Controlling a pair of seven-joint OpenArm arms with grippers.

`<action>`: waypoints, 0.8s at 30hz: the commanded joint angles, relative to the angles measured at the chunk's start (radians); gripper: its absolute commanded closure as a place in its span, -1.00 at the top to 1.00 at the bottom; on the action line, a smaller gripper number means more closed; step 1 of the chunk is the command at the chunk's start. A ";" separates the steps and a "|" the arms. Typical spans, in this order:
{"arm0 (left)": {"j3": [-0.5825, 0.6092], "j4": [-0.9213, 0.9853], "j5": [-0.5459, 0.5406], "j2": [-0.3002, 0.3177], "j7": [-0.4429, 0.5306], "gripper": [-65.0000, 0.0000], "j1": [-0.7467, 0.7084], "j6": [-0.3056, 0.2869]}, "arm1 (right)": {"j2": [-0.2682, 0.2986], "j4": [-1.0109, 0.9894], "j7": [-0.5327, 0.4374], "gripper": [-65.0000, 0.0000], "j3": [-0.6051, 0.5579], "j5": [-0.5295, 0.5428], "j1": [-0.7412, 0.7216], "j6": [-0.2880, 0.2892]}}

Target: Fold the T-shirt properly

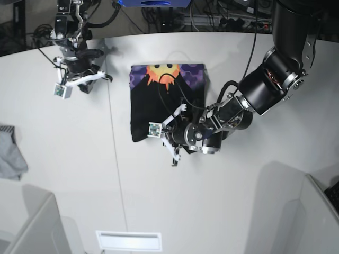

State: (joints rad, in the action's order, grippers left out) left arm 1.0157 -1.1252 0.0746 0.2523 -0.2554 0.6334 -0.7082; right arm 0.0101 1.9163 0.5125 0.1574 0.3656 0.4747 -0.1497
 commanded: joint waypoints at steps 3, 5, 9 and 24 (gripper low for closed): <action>-0.011 -0.006 -0.002 -0.015 0.006 -0.53 0.053 0.010 | 0.000 0.015 -0.022 -1.00 0.003 0.000 -0.001 0.002; -0.010 -0.009 -0.006 -0.015 0.006 -0.13 0.073 0.010 | 0.000 0.015 -0.022 -1.00 0.000 0.000 0.000 0.002; -0.021 -0.011 -0.011 -0.018 0.006 0.34 0.108 0.010 | 0.000 0.015 -0.022 -1.00 -0.003 0.000 0.000 0.002; -0.736 -0.454 -0.002 -0.021 -0.281 -0.46 -0.146 0.010 | 0.077 0.018 -0.139 -1.00 -0.046 -0.001 0.037 0.048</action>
State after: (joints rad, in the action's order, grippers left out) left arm 0.2821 -1.5616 0.0814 0.2352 -0.5552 0.4576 -0.7048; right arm 0.0868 1.9156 0.3931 0.1143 0.3576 0.5064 -0.1200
